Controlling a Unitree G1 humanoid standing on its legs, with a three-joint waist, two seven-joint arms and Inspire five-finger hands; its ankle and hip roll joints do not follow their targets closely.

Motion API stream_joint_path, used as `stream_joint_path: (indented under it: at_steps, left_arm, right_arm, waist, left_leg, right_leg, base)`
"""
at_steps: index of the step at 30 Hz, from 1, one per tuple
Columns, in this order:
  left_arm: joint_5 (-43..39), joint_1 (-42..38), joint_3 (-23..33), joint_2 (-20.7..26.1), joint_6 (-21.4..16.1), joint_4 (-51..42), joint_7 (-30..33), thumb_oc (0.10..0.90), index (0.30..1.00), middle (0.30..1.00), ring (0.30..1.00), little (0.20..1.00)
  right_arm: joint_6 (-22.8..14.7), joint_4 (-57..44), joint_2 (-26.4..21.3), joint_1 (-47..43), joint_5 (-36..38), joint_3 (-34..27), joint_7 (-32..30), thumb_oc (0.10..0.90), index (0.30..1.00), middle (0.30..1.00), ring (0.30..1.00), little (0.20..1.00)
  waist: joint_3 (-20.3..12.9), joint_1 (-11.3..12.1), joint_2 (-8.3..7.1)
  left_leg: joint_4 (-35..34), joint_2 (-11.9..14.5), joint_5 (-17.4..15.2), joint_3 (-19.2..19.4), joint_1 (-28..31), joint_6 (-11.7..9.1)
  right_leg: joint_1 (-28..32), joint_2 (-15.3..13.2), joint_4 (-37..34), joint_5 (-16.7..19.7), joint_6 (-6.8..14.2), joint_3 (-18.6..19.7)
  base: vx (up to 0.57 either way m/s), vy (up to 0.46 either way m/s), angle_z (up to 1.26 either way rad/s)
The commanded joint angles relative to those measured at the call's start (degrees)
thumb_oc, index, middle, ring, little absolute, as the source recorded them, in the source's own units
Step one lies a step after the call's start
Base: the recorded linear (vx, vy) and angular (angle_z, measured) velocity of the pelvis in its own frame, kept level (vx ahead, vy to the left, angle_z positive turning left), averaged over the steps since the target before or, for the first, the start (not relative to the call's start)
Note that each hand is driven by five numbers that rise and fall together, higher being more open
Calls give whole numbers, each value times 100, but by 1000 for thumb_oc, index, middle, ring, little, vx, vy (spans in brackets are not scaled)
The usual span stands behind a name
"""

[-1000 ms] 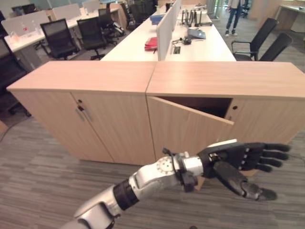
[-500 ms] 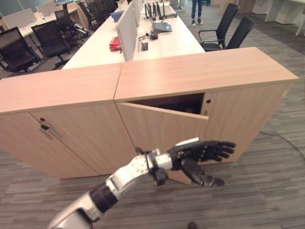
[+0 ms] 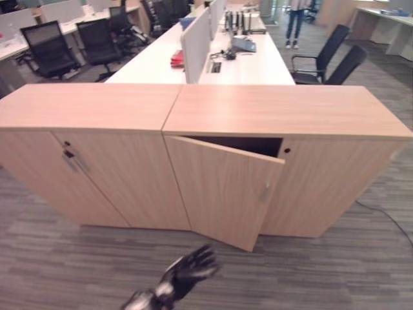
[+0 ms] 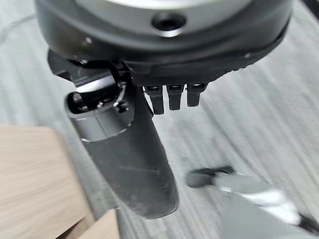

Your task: Put the empty folder in the office cabinet

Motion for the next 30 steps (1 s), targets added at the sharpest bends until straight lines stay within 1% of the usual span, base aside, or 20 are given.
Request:
stream_joint_path:
  at_steps: [1, 3, 4, 5, 7, 8, 9, 11, 12, 15, 18, 19, 21, 22, 24, 25, 26, 27, 28, 30]
  left_arm:
    - [600, -437, 224, -368, -661, -16, 107, 800, 900, 900, 900, 900]
    - [1075, -479, 656, -457, -957, 919, 432, 800, 900, 900, 900, 900]
    - [1124, -492, 776, -506, -1036, 1192, 527, 800, 900, 900, 900, 900]
    - [1420, -525, 1110, -533, -1239, 1943, 777, 800, 900, 900, 900, 900]
    - [1610, -502, 1171, -528, -1328, 2195, 870, 800, 900, 900, 900, 900]
    - [1821, -480, 1186, -513, -1382, 2381, 951, 800, 900, 900, 900, 900]
    - [2193, -437, 992, -489, -1414, 2539, 1112, 800, 900, 900, 900, 900]
    - [2408, -410, 738, -548, -1605, 2359, 1237, 800, 900, 900, 900, 900]
    - [2493, -270, 719, -539, -1695, 2305, 1419, 800, 900, 900, 900, 900]
    - [2679, -126, 699, -563, -1687, 2414, 1516, 800, 900, 900, 900, 900]
    - [2827, -37, 843, -663, -1572, 2904, 1579, 800, 900, 900, 900, 900]
    - [2799, -4, 950, -720, -1531, 3100, 1587, 800, 900, 900, 900, 900]
    - [2806, -24, 952, -749, -1514, 3139, 1572, 800, 900, 900, 900, 900]
    - [2792, -34, 956, -768, -1508, 3142, 1552, 800, 900, 900, 900, 900]
    - [2631, -136, 999, -794, -1485, 3079, 1480, 800, 900, 900, 900, 900]
    - [2630, -129, 1001, -794, -1484, 3082, 1480, 800, 900, 900, 900, 900]
    - [2631, -136, 998, -794, -1485, 3079, 1480, 800, 900, 900, 900, 900]
    - [2271, -251, 1054, -820, -1409, 2974, 1320, 800, 900, 900, 900, 900]
    - [2270, -245, 1056, -820, -1408, 2977, 1320, 800, 900, 900, 900, 900]
    - [1989, -347, 1035, -800, -1379, 2806, 1182, 800, 900, 900, 900, 900]
  right_arm:
    - [-138, 173, -187, 39, 269, -47, 41, 800, 900, 900, 900, 900]
    - [-145, 158, -120, 142, 299, -45, 108, 800, 900, 900, 900, 900]
    - [-158, 169, -78, 177, 261, -21, 92, 800, 900, 900, 900, 900]
    - [-186, 186, 19, 326, 215, -7, 107, 800, 900, 900, 900, 900]
    - [-206, 163, 44, 373, 215, -5, 88, 800, 900, 900, 900, 900]
    - [-218, 139, 89, 422, 217, -5, 101, 800, 900, 900, 900, 900]
    - [-155, 309, 70, 76, 190, 73, -60, 800, 900, 900, 900, 900]
    - [-281, 498, 334, -244, 311, 140, -307, 800, 900, 900, 900, 900]
    - [-329, 513, 505, -487, 579, 157, -439, 800, 900, 900, 900, 900]
    - [-385, 358, 770, -568, 659, 288, -499, 800, 900, 900, 900, 900]
    - [-421, 64, 1010, -446, 449, 597, -495, 800, 900, 900, 900, 900]
    - [-387, 86, 919, -338, 263, 652, -463, 800, 900, 900, 900, 900]
    - [-388, 89, 890, -315, 141, 693, -474, 800, 900, 900, 900, 900]
    - [-372, 116, 851, -280, 68, 690, -460, 800, 900, 900, 900, 900]
    - [-347, 211, 705, -265, -6, 609, -441, 800, 900, 900, 900, 900]
    - [-347, 215, 706, -260, -7, 615, -441, 800, 900, 900, 900, 900]
    - [-347, 212, 704, -265, -6, 608, -440, 800, 900, 900, 900, 900]
    - [-292, 298, 549, -256, -25, 541, -399, 800, 900, 900, 900, 900]
    - [-291, 301, 550, -251, -26, 547, -398, 800, 900, 900, 900, 900]
    - [-251, 369, 396, -281, -35, 460, -374, 800, 900, 900, 900, 900]
  waist:
    - [-30, 80, -35]
    - [-28, 145, -17]
    - [-45, 145, -15]
    - [-153, 148, 11]
    - [-190, 148, 21]
    - [-227, 153, 47]
    - [-261, 225, 59]
    - [-299, 375, 133]
    - [-312, 463, 180]
    - [-310, 527, 179]
    - [-329, 527, 172]
    - [-347, 500, 179]
    - [-345, 477, 186]
    - [-353, 468, 197]
    - [-361, 408, 221]
    - [-373, 414, 227]
    - [-360, 410, 222]
    - [-389, 348, 254]
    - [-397, 355, 261]
    - [-407, 277, 283]
  left_leg:
    - [-250, -640, 287, -376, -427, 371]
    - [-572, -780, 337, -465, -314, 411]
    - [-737, -859, 468, -411, -265, 489]
    - [-1097, -942, 577, -388, -88, 494]
    - [-1163, -972, 594, -378, -55, 501]
    - [-1164, -982, 463, -419, 0, 466]
    - [-1164, -1012, 425, -455, 11, 474]
    - [-1164, -1101, 504, -511, -65, 527]
    - [-1164, -1130, 498, -570, -54, 546]
    - [-1164, -1148, 501, -570, -37, 566]
    - [-1164, -1160, 469, -515, 8, 586]
    - [-1164, -1137, 356, -515, 90, 550]
    - [-1164, -1158, 444, -467, 34, 605]
    - [-1164, -1134, 334, -486, 107, 571]
    - [-1164, -1155, 396, -399, 76, 638]
    - [-1164, -1134, 298, -433, 136, 595]
    - [-1164, -1155, 396, -397, 78, 638]
    - [-1164, -1151, 382, -358, 97, 650]
    - [-1164, -1129, 282, -393, 160, 606]
    - [-1164, -1140, 365, -312, 131, 656]
  right_leg:
    - [204, -54, 31, -609, 612, -110]
    - [213, -18, 31, -582, 633, -64]
    - [170, -48, 31, -507, 615, -117]
    - [199, -72, 31, -512, 645, -170]
    - [208, -92, 31, -510, 658, -185]
    - [266, -85, 31, -582, 700, -143]
    - [301, -113, 31, -603, 708, -183]
    - [293, -197, 31, -554, 695, -387]
    - [344, -236, 31, -558, 711, -488]
    - [381, -262, 31, -531, 725, -505]
    - [397, -286, 31, -506, 745, -476]
    - [449, -268, 31, -577, 784, -391]
    - [391, -303, 31, -491, 762, -443]
    - [444, -281, 31, -562, 799, -373]
    - [389, -321, 31, -465, 796, -409]
    - [441, -296, 31, -544, 827, -347]
    - [389, -321, 31, -465, 796, -408]
    - [381, -331, 31, -451, 813, -377]
    - [438, -306, 31, -530, 844, -316]
    - [375, -332, 31, -439, 821, -327]
  base:
    - [-43, 81, 13]
    - [-24, 123, -1]
    - [19, 188, -14]
    - [5, 124, -10]
    - [72, 97, -4]
    - [98, 107, 4]
    - [99, 105, -4]
    - [-23, 147, -3]
    - [-42, 116, 25]
    - [14, 66, 36]
    - [24, 24, 6]
    - [3, 22, 3]
    - [-3, 21, -9]
    - [51, 8, -13]
    - [-3, 15, -4]
    - [-59, 34, -3]
    - [5, 20, -14]
    - [5, 21, -16]
    - [7, 27, -20]
    - [-30, 30, -25]
